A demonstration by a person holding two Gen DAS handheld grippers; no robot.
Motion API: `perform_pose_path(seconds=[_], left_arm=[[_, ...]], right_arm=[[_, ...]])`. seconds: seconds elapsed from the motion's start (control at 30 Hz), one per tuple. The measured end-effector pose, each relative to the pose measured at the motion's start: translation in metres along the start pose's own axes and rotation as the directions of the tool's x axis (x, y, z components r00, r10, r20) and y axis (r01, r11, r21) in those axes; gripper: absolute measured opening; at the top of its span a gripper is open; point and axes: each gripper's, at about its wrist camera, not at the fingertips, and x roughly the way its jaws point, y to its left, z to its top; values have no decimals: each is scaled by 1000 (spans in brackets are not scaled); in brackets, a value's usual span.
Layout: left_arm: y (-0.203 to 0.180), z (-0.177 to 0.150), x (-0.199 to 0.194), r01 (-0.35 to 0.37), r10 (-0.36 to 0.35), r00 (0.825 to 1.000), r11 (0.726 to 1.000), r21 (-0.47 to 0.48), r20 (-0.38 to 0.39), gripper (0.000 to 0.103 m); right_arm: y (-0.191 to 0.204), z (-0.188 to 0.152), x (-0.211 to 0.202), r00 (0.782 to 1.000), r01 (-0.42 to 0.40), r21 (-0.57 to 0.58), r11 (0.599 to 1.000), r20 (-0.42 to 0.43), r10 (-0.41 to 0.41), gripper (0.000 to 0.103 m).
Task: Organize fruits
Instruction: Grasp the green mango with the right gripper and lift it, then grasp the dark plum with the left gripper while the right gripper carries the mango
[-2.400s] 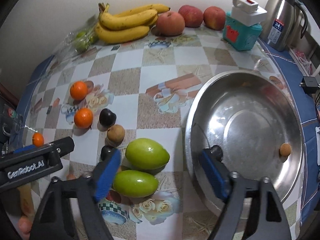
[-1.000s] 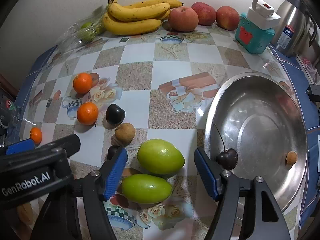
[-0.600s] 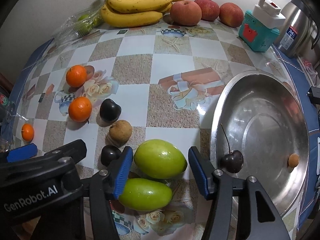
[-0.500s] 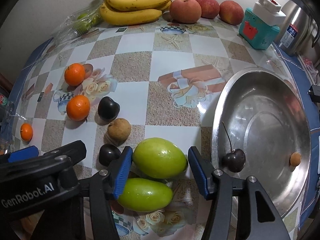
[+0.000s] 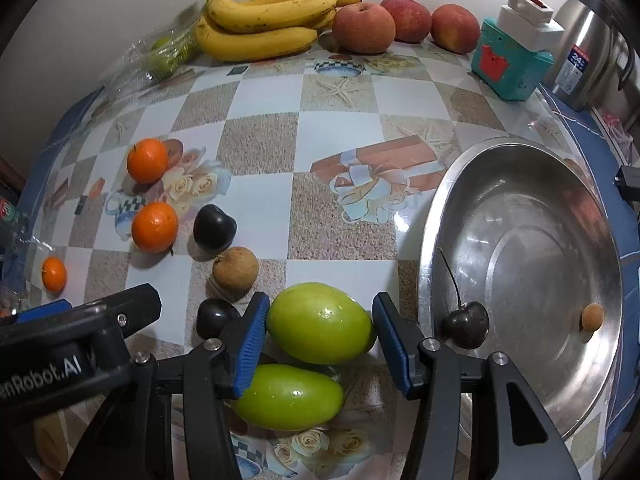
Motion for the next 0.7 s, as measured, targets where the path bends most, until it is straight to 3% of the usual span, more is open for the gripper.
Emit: perform_pose_path(seconds=[0.3, 0.5, 0.7], left_arm=[[24, 4, -14, 38, -37, 999, 998, -42, 35, 97], [0, -1, -12, 35, -37, 999, 998, 60, 31, 90], [-29, -7, -8, 49, -52, 999, 985, 167, 11, 80]], right_arm=[[-17, 7, -38, 995, -23, 55, 998, 99, 18, 55], [-40, 14, -66, 984, -14, 120, 993, 177, -8, 55], [-64, 15, -77, 980, -17, 198, 980, 199, -23, 55]])
